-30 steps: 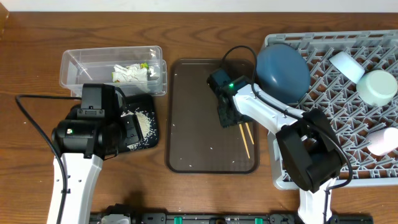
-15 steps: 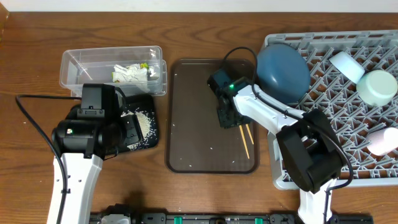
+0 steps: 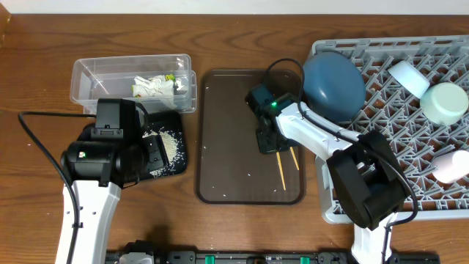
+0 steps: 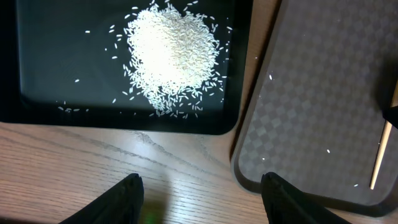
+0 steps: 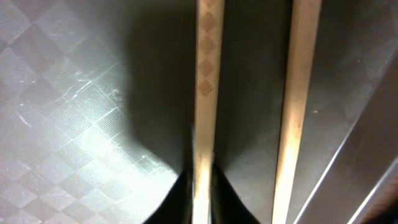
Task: Sort waste into correct bins and load items into the dishwasher rack
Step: 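Move the right gripper to the chopsticks on the brown tray and grasp one, then carry the chopstick with the right gripper to the rack, then insert the chopstick upright into the rack and open the right gripper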
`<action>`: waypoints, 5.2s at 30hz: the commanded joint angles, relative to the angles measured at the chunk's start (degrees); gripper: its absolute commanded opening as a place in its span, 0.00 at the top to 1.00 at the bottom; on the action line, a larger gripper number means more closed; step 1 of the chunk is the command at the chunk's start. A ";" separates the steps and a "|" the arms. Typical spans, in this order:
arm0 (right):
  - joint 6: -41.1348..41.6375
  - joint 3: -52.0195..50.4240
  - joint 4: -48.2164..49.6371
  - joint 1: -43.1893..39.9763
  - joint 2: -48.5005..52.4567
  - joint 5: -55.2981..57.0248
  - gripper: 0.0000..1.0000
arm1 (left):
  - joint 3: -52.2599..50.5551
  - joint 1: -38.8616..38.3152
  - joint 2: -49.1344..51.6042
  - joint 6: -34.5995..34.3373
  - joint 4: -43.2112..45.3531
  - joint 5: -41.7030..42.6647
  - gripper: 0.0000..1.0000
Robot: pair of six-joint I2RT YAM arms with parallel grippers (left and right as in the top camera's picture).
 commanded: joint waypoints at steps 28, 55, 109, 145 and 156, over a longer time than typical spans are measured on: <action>-2.80 -1.79 -4.50 -1.60 -18.95 -3.21 0.99 | -0.13 0.35 0.22 -0.11 -0.13 -0.48 0.36; -19.32 -1.86 -18.38 -27.85 -27.89 10.01 0.99 | -0.13 0.35 0.22 -0.11 -0.11 -0.48 0.36; -26.73 -15.91 -5.73 -35.36 -26.45 11.56 0.99 | -0.13 0.35 0.22 -0.13 -0.13 -0.48 0.36; -24.15 -12.07 -0.79 -35.26 -31.61 -4.39 0.67 | -0.13 0.35 0.22 -0.13 -0.13 -0.46 0.36; -23.56 -11.08 7.65 -25.53 -36.63 -16.41 0.57 | -0.13 0.35 0.22 -0.13 -0.11 -0.48 0.36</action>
